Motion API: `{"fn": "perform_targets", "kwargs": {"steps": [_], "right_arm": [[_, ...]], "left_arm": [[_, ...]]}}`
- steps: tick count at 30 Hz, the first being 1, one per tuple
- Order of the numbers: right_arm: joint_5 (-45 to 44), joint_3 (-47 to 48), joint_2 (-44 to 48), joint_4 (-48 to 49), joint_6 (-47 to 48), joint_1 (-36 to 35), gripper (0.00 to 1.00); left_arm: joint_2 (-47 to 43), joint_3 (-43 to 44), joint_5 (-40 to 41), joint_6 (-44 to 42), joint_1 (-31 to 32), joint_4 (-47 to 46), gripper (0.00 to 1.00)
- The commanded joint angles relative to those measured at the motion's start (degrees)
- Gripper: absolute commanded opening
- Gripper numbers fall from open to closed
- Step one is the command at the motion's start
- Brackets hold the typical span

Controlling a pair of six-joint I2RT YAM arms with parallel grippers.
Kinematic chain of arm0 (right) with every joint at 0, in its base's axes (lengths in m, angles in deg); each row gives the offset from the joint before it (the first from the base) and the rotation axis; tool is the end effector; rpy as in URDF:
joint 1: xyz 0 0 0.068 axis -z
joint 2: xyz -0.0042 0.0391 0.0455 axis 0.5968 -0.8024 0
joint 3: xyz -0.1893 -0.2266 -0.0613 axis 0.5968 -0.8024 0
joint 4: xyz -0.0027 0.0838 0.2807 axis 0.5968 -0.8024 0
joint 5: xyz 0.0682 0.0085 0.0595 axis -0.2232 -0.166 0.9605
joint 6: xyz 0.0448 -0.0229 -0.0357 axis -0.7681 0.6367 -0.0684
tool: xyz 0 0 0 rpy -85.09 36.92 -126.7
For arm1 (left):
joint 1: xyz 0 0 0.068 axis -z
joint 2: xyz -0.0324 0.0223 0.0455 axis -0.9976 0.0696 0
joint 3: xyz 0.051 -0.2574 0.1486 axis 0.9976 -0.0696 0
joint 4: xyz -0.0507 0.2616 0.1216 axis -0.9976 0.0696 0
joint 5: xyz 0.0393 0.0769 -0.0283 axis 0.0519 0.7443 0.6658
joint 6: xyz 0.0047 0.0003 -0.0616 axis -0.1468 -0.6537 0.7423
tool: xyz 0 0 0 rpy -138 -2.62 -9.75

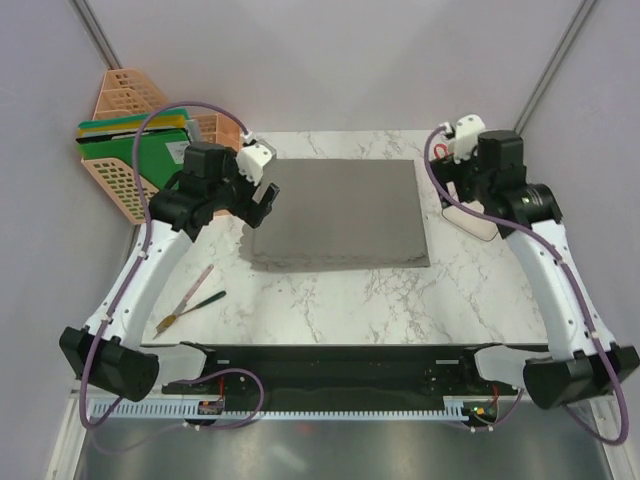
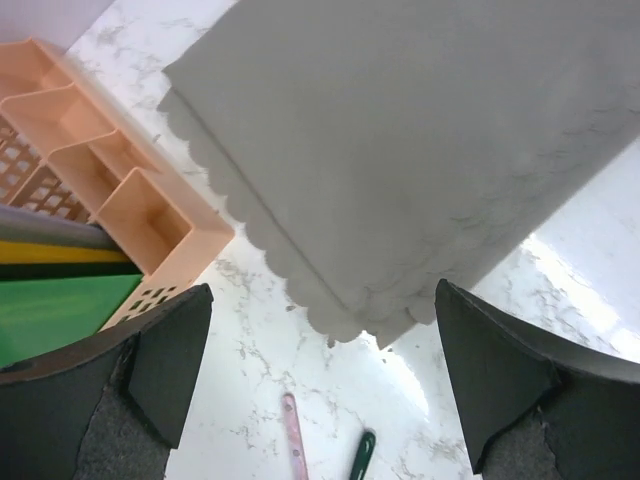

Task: Set the dinner table for one person
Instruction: Move the plate to the corner of the board.

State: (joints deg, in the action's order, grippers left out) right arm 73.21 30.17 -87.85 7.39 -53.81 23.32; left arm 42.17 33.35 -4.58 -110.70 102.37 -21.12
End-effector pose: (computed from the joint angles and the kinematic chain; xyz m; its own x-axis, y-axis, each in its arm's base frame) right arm 0.3026 0.0695 0.4402 -0.4781 -0.3763 -0.7937 -0.3278 0.9147 -0.2362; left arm 0.2875 -0.0931 0.4039 -0.3531 0.5082 -0.7855 0.6054 0.7642 0.2223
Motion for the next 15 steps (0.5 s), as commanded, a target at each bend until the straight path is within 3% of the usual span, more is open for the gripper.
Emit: {"fn": "perform_targets", "kwargs": {"steps": [1, 5, 11, 15], "right_arm": [[-17.0, -8.4, 5.4, 1.2, 1.8, 4.2, 0.93], [-11.5, -11.0, 3.7, -2.7, -3.1, 9.9, 0.96], [-7.1, -9.8, -0.4, -1.8, -6.9, 13.1, 0.95], [-6.3, -7.0, -7.7, -1.8, -6.2, 19.3, 0.95]], "left_arm": [[1.2, 2.6, -0.1, 1.3, 5.1, 8.7, 1.0], [6.1, 9.4, 1.1, 3.2, 11.0, 9.8, 1.0], [26.1, 27.9, -0.4, 4.7, 18.9, 14.2, 1.0], [38.7, 39.8, 1.6, 5.0, 21.7, 18.0, 1.0]]}}
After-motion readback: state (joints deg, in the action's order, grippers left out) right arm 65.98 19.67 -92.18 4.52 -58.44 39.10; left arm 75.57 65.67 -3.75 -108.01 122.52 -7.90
